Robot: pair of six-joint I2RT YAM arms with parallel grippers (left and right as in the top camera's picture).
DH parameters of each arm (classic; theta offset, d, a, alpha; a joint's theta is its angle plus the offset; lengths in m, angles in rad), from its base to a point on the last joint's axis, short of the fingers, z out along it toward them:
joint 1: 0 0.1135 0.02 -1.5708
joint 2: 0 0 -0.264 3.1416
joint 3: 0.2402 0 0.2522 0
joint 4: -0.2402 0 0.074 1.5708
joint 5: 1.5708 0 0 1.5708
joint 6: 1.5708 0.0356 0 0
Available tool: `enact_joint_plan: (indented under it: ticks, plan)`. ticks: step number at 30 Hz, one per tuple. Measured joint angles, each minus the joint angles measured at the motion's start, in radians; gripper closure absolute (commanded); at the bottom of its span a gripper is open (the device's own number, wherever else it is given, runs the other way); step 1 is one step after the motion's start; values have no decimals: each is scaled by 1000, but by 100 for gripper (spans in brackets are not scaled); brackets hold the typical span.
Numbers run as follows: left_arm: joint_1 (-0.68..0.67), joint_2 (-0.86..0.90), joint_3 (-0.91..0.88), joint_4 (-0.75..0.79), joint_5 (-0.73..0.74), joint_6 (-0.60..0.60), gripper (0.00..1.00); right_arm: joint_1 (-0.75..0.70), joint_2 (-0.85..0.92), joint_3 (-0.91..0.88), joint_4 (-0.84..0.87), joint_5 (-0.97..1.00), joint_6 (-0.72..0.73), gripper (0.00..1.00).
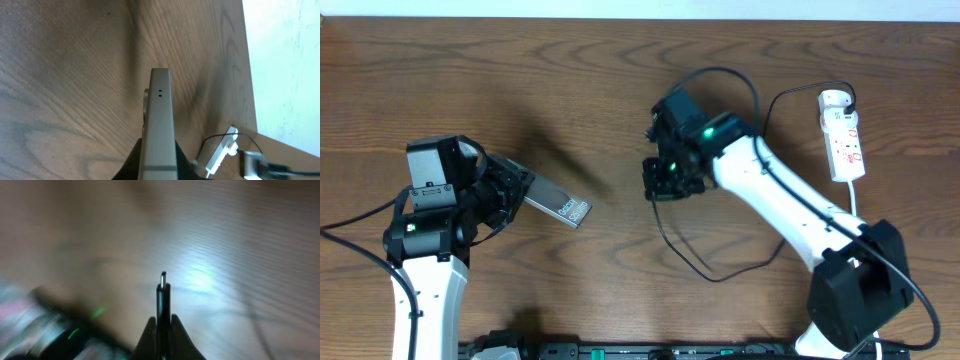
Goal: Plug charger to phone and switch on socket
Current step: 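Lift the cable plug with the right gripper toward the phone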
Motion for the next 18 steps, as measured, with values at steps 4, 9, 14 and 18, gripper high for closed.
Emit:
enact_joint_plan:
  ticks: [4,9,14,18]
  plan:
    - [0,0,0,0,0,27,92,-54,0,14,-97,-264,-229,99]
    - [0,0,0,0,0,40,93,-85,0,15,-249,-454,-492,99]
    - [0,0,0,20,20,55,93,-85,0,15,-333,-631,-729,99]
    - [0,0,0,93,84,86,93,-78,0,14,-324,-754,-860,99]
